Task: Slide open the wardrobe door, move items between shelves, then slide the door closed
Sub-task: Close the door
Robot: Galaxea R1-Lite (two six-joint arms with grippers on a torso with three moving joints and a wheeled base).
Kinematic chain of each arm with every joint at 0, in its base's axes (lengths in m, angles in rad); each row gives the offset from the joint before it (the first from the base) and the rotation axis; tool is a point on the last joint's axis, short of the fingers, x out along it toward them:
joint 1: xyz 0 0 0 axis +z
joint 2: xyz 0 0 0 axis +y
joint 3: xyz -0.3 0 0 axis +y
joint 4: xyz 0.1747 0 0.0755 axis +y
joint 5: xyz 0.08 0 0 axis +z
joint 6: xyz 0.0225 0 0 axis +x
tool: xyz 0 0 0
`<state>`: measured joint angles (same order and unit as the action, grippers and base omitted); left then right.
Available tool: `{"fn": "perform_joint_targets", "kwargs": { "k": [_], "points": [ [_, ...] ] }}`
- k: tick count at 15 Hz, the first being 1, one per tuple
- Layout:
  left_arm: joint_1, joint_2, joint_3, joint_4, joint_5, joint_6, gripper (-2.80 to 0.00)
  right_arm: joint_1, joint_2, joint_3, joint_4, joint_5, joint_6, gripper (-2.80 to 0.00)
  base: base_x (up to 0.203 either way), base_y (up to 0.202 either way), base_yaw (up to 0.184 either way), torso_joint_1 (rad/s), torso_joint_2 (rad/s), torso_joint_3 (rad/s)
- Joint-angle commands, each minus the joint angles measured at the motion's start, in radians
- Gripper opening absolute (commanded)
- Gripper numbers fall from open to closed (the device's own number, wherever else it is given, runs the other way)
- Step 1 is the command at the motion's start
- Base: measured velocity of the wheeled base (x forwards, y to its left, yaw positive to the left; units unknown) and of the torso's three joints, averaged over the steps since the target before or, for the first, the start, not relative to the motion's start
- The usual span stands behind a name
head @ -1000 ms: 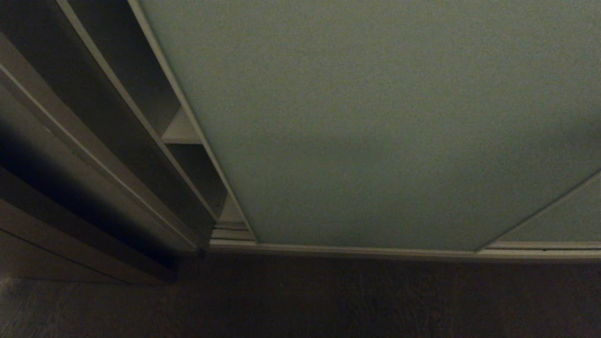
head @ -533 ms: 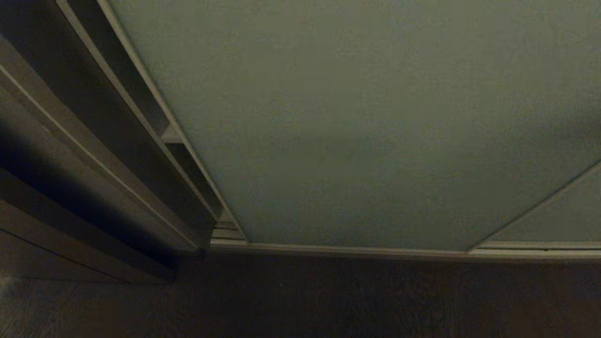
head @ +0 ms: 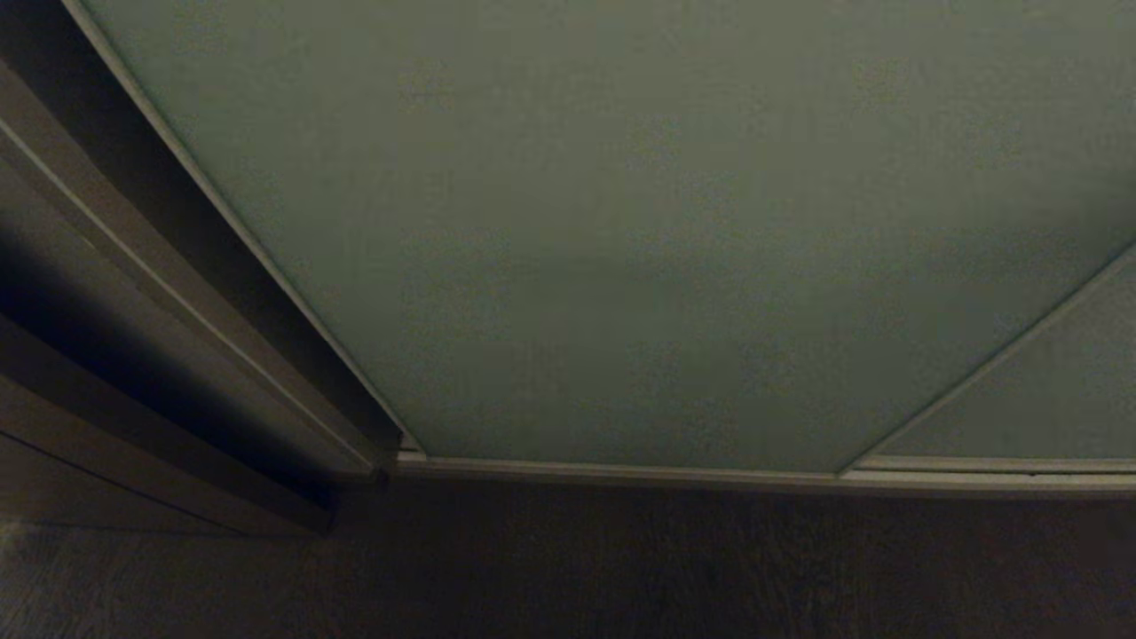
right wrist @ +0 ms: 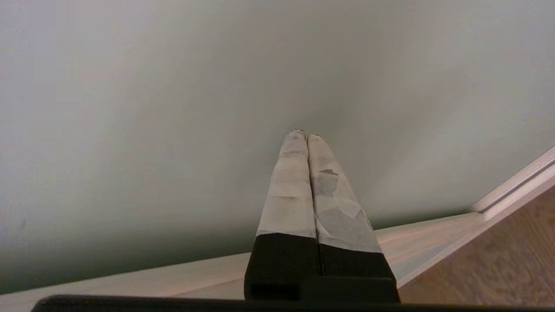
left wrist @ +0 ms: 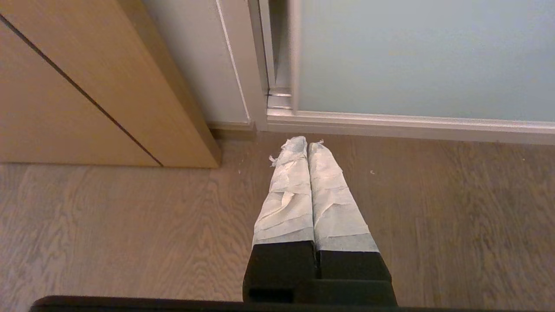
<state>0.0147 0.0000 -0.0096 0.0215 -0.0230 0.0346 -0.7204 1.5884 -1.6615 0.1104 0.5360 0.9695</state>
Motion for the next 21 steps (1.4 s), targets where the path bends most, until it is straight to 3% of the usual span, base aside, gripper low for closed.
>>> {"fn": "perform_joint_targets", "kwargs": {
  "k": [1, 12, 18, 21],
  "points": [
    [0.001, 0.002, -0.001, 0.000, 0.000, 0.000, -2.80, 0.023, -0.040, 0.041, 0.000, 0.002, 0.001, -2.80, 0.000, 0.000, 0.000, 0.000, 0.00, 0.000],
    [0.001, 0.002, 0.000, 0.000, 0.000, -0.001, -2.80, 0.221, -0.154, 0.190, -0.002, -0.006, -0.006, -2.80, 0.000, 0.000, 0.000, 0.000, 0.00, 0.000],
    [0.001, 0.002, 0.000, 0.000, 0.000, 0.001, -2.80, 0.236, -0.157, 0.182, 0.000, -0.007, -0.005, -2.80, 0.000, 0.000, 0.000, 0.000, 0.00, 0.000],
    [0.001, 0.002, 0.000, 0.000, 0.000, -0.001, -2.80, 0.232, -0.205, 0.253, -0.007, -0.005, -0.018, -2.80, 0.000, 0.000, 0.000, 0.000, 0.00, 0.000]
  ]
}}
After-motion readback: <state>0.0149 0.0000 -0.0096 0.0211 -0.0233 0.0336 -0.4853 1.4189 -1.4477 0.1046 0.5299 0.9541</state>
